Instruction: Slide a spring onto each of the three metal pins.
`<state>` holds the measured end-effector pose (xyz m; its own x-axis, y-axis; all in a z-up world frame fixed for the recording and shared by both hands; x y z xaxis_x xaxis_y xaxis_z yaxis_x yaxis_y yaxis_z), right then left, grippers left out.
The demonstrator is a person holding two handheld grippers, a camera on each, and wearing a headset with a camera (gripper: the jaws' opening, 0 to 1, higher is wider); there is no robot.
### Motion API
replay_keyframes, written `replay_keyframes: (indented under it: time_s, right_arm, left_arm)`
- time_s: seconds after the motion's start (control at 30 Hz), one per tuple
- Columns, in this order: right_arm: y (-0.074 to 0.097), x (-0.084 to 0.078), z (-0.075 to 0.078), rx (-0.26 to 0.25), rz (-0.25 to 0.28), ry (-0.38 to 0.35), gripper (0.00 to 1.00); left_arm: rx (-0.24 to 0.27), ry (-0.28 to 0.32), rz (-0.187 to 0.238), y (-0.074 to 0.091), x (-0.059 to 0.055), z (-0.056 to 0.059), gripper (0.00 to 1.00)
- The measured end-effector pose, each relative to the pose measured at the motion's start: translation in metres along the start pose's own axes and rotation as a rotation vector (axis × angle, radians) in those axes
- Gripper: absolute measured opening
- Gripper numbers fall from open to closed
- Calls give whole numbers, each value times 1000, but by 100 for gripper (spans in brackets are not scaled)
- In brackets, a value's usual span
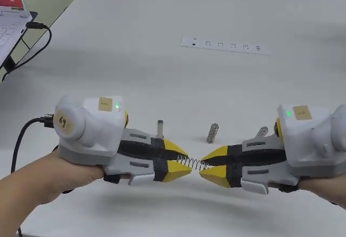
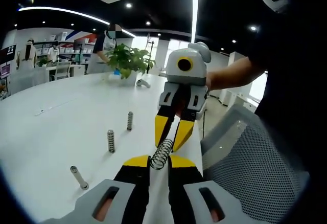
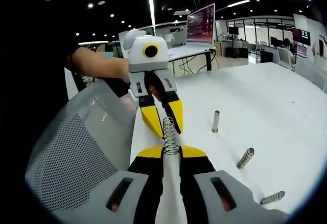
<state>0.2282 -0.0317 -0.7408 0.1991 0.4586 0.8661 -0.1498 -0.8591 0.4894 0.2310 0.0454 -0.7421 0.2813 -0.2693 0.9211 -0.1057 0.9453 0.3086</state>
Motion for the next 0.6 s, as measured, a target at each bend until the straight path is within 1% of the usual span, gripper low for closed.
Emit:
replay_keyframes:
  time_s: [0.1,0.33,0.6]
  right_arm:
    - [-1,-2,0,-7,1,-8,9]
    - [-3,-1,-1,-24,16,-12,8]
    - [-1,0,0,-33,19,9,8]
  left_arm:
    - [2,3,-1,0,0,-1,5]
    - [9,3,-6,2,0,-1,5]
    - [10,1,-1,2,0,-1,5]
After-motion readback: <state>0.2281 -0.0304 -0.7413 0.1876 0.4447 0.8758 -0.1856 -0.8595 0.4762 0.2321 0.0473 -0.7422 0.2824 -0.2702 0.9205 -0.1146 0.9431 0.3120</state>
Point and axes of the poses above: the centre of the closed fingertips' face, and the gripper's own axes: y roughly backward along the fingers, z roughly to its right, x roughly out of its top, the point moved 4 cm from there along y, roughly backward along the fingers, and after that the axes turned 8 degrees about -x, right-handed, at the moved point
